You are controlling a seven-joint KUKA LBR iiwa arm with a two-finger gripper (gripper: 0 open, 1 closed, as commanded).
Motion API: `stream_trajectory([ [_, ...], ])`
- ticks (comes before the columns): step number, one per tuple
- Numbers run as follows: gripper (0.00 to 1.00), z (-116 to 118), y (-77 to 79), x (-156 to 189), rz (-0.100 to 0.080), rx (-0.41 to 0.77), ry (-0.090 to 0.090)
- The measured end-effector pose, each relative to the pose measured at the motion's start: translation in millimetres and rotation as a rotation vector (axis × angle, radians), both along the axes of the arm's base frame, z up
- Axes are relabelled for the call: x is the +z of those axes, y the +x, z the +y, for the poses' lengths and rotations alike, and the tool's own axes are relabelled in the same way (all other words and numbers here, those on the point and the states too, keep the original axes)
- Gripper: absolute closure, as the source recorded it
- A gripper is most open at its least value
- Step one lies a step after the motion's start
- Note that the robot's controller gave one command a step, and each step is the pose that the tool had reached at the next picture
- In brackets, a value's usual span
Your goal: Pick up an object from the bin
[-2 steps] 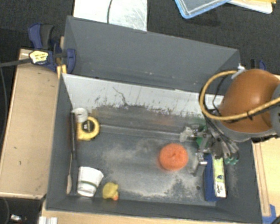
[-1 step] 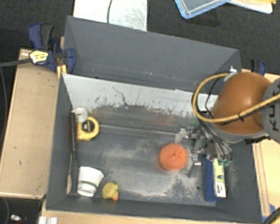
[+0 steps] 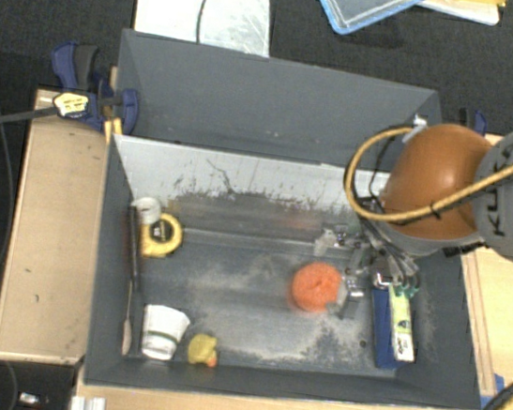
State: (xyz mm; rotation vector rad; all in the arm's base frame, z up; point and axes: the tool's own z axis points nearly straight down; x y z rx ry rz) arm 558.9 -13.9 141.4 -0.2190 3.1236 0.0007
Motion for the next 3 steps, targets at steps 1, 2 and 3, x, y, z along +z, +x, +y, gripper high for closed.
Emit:
stream_trajectory([
  [1, 0.0, -13, 6.1, -68, -0.005, -0.024, -0.001],
  [2, 1.0, -16, 22.1, -70, -0.009, 0.129, -0.001],
  [3, 1.0, -16, 22.1, -70, -0.009, 0.129, -0.001],
])
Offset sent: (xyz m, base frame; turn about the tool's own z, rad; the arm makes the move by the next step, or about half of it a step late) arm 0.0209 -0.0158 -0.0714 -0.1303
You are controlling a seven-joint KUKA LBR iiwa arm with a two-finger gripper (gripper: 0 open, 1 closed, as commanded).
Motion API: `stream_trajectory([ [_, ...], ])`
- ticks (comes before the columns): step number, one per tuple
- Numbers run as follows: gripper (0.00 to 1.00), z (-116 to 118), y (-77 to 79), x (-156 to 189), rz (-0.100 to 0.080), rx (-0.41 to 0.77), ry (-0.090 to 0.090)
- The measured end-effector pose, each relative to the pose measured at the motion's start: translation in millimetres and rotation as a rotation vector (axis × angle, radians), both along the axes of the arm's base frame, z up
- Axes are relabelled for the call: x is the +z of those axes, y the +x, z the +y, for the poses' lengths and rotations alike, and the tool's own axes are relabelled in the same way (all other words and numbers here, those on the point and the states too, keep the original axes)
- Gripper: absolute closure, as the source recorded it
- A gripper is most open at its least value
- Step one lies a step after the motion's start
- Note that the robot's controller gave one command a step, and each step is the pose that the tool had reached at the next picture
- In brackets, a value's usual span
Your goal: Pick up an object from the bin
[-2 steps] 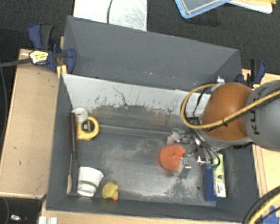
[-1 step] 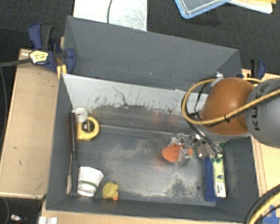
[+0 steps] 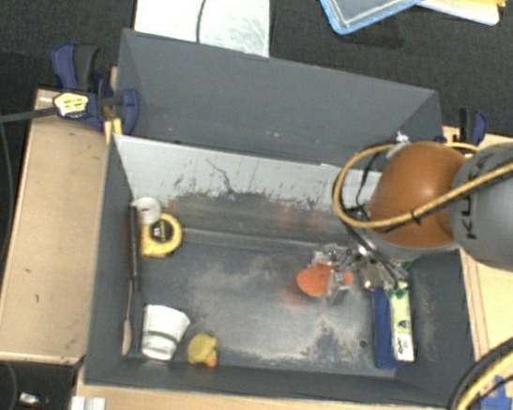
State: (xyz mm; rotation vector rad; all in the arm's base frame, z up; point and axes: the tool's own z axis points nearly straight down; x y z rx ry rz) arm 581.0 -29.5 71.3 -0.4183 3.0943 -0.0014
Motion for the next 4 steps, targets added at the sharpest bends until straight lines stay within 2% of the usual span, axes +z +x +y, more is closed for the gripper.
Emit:
stream_trajectory([
  [2, 1.0, 0, 0.8, 35, -0.006, -0.001, 0.0],
  [3, 1.0, 1, -2.0, 51, 0.005, -0.002, 0.001],
  [4, 1.0, 0, -0.2, 97, 0.0, -0.004, 0.0],
])
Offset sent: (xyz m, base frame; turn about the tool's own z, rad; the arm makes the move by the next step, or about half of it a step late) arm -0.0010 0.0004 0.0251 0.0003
